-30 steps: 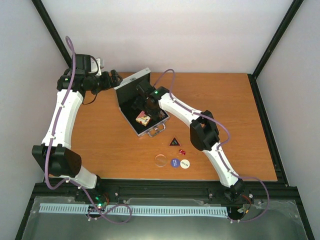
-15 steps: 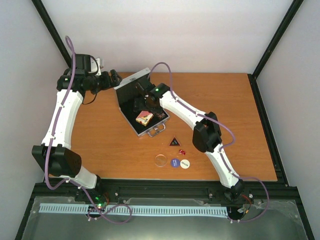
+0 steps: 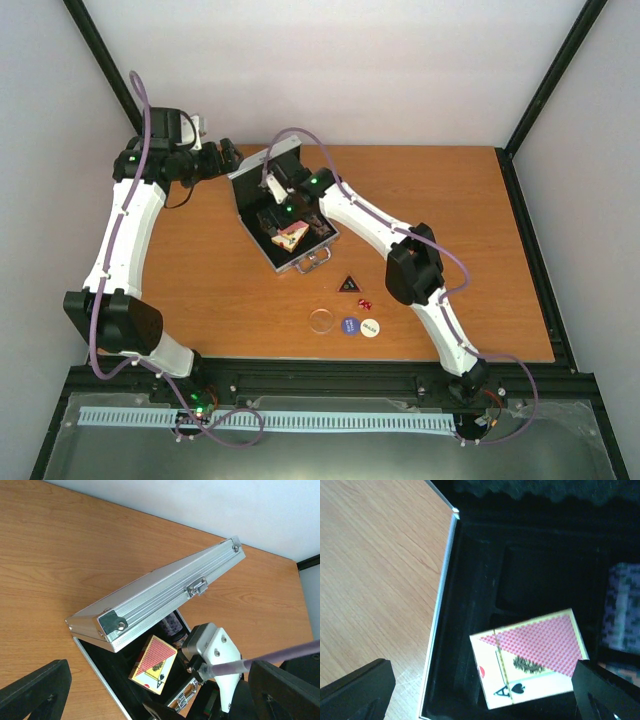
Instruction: Pack up texas hold em set
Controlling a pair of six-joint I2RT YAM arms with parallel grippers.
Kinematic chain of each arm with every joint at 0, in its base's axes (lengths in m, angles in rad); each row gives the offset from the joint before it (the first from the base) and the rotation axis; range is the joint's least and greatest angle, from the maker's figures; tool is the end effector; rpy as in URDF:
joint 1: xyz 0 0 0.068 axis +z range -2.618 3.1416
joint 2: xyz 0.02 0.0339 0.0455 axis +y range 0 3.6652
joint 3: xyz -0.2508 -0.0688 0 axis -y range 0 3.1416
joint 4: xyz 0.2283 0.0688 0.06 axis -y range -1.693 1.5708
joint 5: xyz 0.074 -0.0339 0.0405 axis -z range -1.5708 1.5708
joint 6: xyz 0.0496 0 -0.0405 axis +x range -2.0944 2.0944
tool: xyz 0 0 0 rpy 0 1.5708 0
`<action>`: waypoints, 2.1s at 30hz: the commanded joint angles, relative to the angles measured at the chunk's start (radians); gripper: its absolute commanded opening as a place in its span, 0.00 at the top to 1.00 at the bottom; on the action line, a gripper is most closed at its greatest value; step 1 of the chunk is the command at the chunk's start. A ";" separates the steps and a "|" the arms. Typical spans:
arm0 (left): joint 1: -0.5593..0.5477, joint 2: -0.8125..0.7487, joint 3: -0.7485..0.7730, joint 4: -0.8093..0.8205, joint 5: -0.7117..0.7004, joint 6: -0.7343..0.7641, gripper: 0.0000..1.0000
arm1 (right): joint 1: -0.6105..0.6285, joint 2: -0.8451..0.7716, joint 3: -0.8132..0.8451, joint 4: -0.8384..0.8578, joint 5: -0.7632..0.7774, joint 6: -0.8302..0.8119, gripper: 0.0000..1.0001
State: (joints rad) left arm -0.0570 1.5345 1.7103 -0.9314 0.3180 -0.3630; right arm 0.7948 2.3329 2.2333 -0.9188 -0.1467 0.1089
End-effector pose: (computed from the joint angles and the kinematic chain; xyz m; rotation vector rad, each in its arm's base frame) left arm 0.3119 -0.0333 0.3801 -0.1969 2.3426 -0.5789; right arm 0.3386 0.3554 0.2272 -0.9475 2.4887 0.5055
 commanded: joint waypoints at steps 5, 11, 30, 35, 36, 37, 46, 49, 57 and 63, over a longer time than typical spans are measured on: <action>-0.002 -0.009 0.045 0.004 -0.002 0.009 0.00 | 0.001 0.100 0.094 0.036 -0.054 -0.153 0.00; -0.002 0.005 0.058 -0.008 -0.001 0.015 0.00 | -0.009 0.144 0.099 0.060 0.027 -0.149 0.00; -0.002 0.037 0.060 -0.012 0.001 0.022 0.00 | -0.042 0.216 0.082 0.036 0.016 -0.163 0.00; -0.001 0.047 0.061 -0.011 0.006 0.021 0.00 | -0.044 0.218 0.069 0.027 0.007 -0.151 0.00; -0.002 0.047 0.061 -0.012 0.008 0.022 0.00 | -0.045 0.217 0.069 0.023 0.010 -0.149 0.00; -0.002 0.048 0.061 -0.011 0.008 0.022 0.00 | -0.045 0.216 0.068 0.016 0.014 -0.146 0.00; -0.002 0.046 0.051 -0.007 0.008 0.023 0.00 | -0.045 0.101 -0.089 -0.006 0.031 -0.084 0.00; -0.002 0.044 0.046 -0.003 0.007 0.024 0.00 | -0.045 0.069 -0.127 -0.004 0.045 -0.073 0.00; -0.002 0.043 0.040 0.000 0.008 0.023 0.00 | -0.045 0.032 -0.113 0.000 0.101 -0.051 0.00; -0.001 0.044 0.038 0.000 0.010 0.022 0.00 | -0.045 0.075 0.028 -0.008 0.080 -0.046 0.00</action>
State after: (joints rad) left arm -0.0570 1.5757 1.7287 -0.9371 0.3187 -0.3611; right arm 0.7528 2.4069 2.1578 -0.9001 -0.0742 0.0532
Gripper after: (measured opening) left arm 0.998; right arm 0.999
